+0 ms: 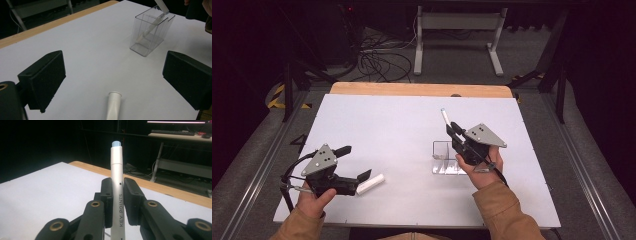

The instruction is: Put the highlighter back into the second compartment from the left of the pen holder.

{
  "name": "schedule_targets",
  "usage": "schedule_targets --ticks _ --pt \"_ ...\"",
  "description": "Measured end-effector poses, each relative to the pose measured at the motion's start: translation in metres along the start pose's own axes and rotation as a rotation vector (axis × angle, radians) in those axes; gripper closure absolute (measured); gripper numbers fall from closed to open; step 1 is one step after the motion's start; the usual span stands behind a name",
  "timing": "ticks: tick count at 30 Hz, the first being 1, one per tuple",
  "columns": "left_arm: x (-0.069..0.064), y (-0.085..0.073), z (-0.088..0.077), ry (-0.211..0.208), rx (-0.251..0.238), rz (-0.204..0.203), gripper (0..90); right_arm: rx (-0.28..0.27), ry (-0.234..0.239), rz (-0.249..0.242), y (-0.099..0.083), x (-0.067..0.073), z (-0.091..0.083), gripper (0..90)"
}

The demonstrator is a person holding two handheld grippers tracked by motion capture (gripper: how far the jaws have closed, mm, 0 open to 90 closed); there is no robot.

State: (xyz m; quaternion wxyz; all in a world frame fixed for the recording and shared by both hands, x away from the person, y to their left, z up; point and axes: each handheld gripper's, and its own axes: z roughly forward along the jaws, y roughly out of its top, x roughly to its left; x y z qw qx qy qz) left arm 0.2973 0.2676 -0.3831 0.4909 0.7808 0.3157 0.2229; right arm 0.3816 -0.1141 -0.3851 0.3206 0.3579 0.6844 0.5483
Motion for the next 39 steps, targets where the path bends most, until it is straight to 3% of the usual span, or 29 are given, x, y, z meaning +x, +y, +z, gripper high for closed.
schedule_targets --ticks 19,21,23,28,31,39 --pt "0.0 -0.001 0.0 0.003 -0.001 0.0 5.5 0.037 -0.004 0.007 -0.015 0.002 0.003 78.7" --pt "0.0 -0.001 0.0 0.003 0.0 0.001 5.5 0.036 0.002 0.011 -0.015 0.001 0.002 72.1" --pt "0.0 -0.001 0.0 0.002 0.001 -0.001 5.5 0.02 -0.002 -0.021 -0.013 -0.001 0.001 65.7" --pt "0.0 -0.001 0.0 -0.002 0.006 -0.008 5.2 0.01 0.009 -0.006 -0.009 -0.004 -0.009 60.1" --pt "0.0 -0.001 0.0 -0.006 0.008 -0.011 4.6 0.008 0.027 -0.029 -0.007 -0.005 -0.012 54.0" --pt "-0.002 -0.001 0.0 0.024 0.042 0.017 6.0 0.004 0.074 -0.042 0.0 -0.008 -0.022 45.3"
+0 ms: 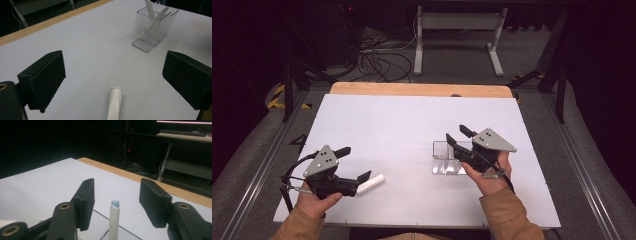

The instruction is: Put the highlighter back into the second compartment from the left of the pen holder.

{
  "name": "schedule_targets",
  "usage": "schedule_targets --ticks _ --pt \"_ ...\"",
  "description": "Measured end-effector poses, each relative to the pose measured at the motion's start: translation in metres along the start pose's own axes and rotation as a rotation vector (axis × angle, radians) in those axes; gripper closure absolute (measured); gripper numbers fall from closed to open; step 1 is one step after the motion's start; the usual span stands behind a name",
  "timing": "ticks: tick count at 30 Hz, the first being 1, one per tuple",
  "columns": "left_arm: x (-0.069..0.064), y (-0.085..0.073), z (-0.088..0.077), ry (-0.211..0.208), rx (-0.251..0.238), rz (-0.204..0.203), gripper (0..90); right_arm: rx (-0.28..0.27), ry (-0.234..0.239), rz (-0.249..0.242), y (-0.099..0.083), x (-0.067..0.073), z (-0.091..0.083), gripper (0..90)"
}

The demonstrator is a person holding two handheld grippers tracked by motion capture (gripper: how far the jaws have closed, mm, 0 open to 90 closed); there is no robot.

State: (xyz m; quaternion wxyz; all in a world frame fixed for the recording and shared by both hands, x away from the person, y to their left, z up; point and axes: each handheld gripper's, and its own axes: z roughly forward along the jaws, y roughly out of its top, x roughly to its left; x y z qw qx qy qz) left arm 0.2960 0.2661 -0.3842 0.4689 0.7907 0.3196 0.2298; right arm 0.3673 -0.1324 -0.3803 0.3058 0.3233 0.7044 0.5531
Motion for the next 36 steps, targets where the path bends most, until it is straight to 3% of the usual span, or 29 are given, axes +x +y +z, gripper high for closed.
schedule_targets --ticks 11,24,36 --pt "-0.005 0.0 0.005 0.04 0.058 0.038 7.8 0.013 0.04 -0.023 0.003 -0.011 -0.015 30.2" --pt "-0.011 0.001 0.019 0.053 0.197 0.074 9.9 0.04 0.058 -0.023 -0.007 -0.03 -0.039 25.6" --pt "-0.015 0.0 0.04 0.026 0.325 0.098 15.3 0.094 0.062 -0.013 -0.022 -0.045 -0.056 25.0"
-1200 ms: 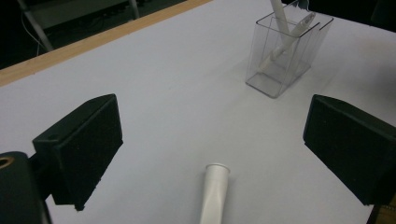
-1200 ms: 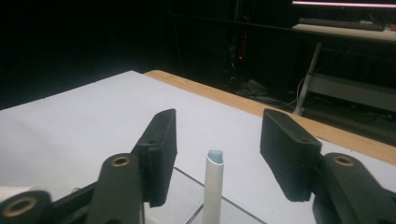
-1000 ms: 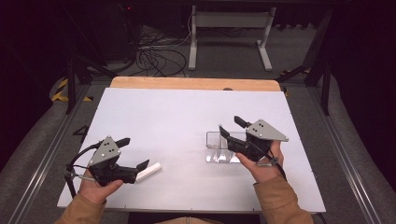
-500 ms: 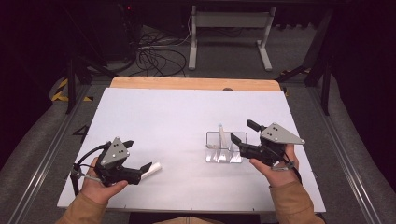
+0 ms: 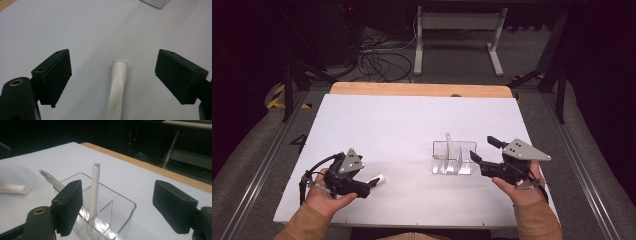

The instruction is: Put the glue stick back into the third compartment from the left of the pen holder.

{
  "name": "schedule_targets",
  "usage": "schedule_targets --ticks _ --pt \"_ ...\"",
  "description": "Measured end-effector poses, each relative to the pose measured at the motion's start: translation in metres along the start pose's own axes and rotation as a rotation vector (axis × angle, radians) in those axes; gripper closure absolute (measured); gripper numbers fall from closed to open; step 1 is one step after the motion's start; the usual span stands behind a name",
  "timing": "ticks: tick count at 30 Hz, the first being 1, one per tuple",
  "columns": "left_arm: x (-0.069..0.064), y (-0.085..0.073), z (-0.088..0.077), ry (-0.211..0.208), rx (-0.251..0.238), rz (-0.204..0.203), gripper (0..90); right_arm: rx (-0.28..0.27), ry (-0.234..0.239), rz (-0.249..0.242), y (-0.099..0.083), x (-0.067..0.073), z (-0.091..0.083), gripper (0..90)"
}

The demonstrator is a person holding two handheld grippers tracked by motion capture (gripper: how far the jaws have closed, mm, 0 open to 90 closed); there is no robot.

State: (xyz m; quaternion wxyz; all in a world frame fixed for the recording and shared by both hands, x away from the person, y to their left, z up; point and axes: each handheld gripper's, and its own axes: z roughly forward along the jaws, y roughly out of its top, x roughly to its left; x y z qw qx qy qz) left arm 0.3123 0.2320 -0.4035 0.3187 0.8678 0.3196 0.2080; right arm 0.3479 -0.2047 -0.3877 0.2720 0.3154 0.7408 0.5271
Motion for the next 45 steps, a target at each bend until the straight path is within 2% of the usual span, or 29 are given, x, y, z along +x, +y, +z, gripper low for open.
schedule_targets --ticks 9,21,25,27,28,34,40,45 --pt "-0.001 0.002 0.014 -0.009 0.079 0.023 16.8 0.049 -0.005 0.017 -0.013 -0.011 -0.002 23.2" --pt "-0.003 0.003 0.029 -0.028 0.158 0.033 20.6 0.062 -0.014 0.023 -0.015 -0.015 -0.002 23.1" --pt "-0.003 0.004 0.033 -0.022 0.188 0.04 23.1 0.066 -0.015 0.017 -0.016 -0.015 -0.002 23.1" --pt "-0.002 0.004 0.035 -0.04 0.205 0.048 25.1 0.064 -0.012 0.013 -0.016 -0.015 -0.002 23.1" --pt "-0.002 0.004 0.036 -0.034 0.211 0.048 26.1 0.064 -0.013 0.012 -0.016 -0.015 -0.002 23.1" --pt "-0.001 0.004 0.043 -0.064 0.26 0.041 31.9 0.068 -0.011 0.011 -0.016 -0.014 -0.001 23.1" --pt "0.001 0.004 0.049 -0.096 0.29 0.037 38.4 0.071 -0.011 0.012 -0.016 -0.014 -0.001 23.0" --pt "0.003 0.004 0.055 -0.11 0.331 0.038 42.8 0.069 -0.01 0.015 -0.016 -0.015 -0.001 22.8"
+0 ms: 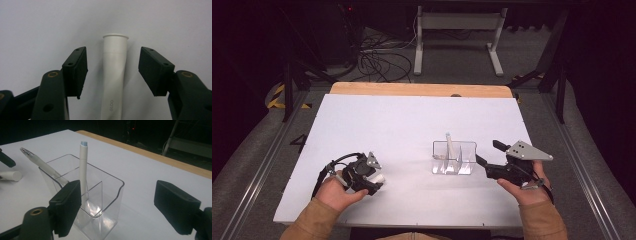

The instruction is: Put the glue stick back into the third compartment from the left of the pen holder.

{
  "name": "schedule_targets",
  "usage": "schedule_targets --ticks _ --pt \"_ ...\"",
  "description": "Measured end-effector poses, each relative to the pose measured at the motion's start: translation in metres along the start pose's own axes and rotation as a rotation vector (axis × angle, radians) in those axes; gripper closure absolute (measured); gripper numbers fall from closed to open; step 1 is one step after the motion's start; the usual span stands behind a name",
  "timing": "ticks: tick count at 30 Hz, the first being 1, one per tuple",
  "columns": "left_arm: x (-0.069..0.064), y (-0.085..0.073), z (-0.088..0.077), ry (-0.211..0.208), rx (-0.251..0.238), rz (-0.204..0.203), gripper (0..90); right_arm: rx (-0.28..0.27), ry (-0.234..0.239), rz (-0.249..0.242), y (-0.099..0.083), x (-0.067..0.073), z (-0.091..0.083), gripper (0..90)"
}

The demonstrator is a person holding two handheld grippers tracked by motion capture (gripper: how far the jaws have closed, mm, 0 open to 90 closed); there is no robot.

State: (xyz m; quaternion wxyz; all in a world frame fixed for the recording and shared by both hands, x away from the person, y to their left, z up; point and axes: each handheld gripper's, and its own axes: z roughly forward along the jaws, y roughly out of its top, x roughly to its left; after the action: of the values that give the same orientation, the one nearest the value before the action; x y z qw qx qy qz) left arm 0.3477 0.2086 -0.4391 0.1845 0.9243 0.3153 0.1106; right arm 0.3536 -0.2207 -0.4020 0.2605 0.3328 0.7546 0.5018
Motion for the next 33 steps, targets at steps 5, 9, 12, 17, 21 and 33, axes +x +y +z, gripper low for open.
schedule_targets --ticks 5,9,12,17,21,33 --pt "0.0016 0.0019 0.0051 -0.016 0.039 0.016 49.2 0.003 0.003 -0.004 -0.0005 0.0 0.0004 22.5" --pt "0.0021 0.0025 0.0064 -0.025 0.062 0.016 53.9 0.002 0.004 -0.005 -0.0005 0.0 0.0004 22.3" --pt "0.0032 0.0029 0.0085 -0.027 0.065 0.024 57.9 0.005 0.005 -0.006 -0.0005 0.0003 0.0005 22.3" --pt "0.004 0.003 0.0105 -0.049 0.074 0.02 65.5 0.007 0.006 -0.008 -0.0006 0.0011 0.0012 22.2" --pt "0.0048 0.003 0.0106 -0.056 0.077 0.026 66.9 0.008 0.007 -0.009 -0.0008 0.001 0.0013 22.2" --pt "0.0044 0.0036 0.0097 -0.051 0.083 0.035 67.5 0.006 0.008 -0.011 -0.0005 0.0014 0.0009 22.0"
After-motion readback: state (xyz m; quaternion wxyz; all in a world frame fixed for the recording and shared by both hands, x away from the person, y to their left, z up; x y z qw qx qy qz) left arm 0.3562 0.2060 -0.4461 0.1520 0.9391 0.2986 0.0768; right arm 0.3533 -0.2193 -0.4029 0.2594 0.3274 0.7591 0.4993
